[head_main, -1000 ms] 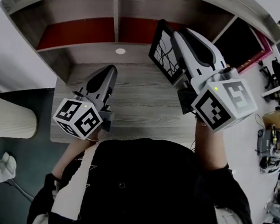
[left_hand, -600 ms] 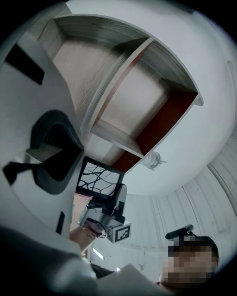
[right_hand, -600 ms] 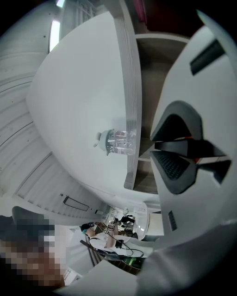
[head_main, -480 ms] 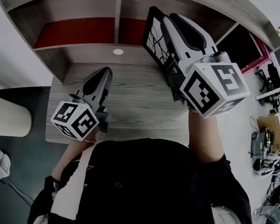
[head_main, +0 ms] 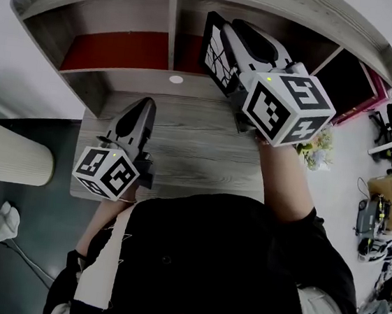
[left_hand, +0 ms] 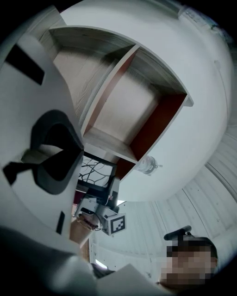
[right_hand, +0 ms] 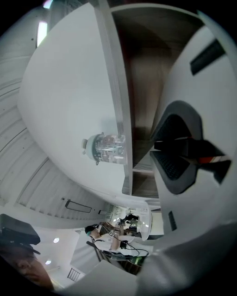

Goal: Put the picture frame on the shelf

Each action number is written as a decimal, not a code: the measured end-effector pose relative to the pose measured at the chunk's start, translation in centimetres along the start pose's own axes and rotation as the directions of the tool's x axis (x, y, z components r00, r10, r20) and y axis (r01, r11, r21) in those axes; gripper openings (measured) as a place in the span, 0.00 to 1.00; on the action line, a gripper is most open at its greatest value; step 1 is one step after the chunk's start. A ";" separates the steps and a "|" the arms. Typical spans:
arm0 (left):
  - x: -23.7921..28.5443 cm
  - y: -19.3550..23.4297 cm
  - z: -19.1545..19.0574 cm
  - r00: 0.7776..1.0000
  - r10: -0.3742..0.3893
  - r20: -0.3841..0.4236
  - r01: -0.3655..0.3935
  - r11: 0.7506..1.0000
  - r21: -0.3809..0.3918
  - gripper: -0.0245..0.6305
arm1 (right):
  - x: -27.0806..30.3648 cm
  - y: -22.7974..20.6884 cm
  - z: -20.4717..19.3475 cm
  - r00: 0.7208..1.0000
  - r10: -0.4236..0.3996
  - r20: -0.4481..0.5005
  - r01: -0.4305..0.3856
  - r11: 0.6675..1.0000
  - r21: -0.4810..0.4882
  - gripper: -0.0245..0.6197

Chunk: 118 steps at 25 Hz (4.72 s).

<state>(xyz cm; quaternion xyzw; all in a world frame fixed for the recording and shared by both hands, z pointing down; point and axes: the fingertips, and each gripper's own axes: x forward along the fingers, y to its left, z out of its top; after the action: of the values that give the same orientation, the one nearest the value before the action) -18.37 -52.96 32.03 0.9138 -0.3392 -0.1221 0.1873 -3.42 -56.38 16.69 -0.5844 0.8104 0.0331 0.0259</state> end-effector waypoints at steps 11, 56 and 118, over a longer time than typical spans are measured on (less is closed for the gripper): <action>1.1 -0.1 -0.5 0.999 -0.024 -0.022 0.024 1.000 -0.006 0.05 | -0.9 -1.5 -0.8 0.998 -0.054 -0.018 0.054 0.999 0.003 0.15; 1.6 -0.2 -2.4 0.995 -0.073 -0.062 0.073 0.997 0.001 0.05 | -5.1 -7.7 -5.1 0.945 -0.328 -0.002 0.319 0.918 0.237 0.16; 2.8 0.9 -1.1 0.996 -0.021 -0.086 0.019 0.999 -0.028 0.05 | -0.8 -7.5 -11.9 0.872 -0.444 -0.207 0.490 0.776 0.398 0.05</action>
<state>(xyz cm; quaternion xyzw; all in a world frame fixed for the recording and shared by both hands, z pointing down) -16.42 -55.16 33.12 0.9189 -0.3199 -0.0890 0.2131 3.96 -58.96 28.39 -0.7468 0.6263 -0.1872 0.1230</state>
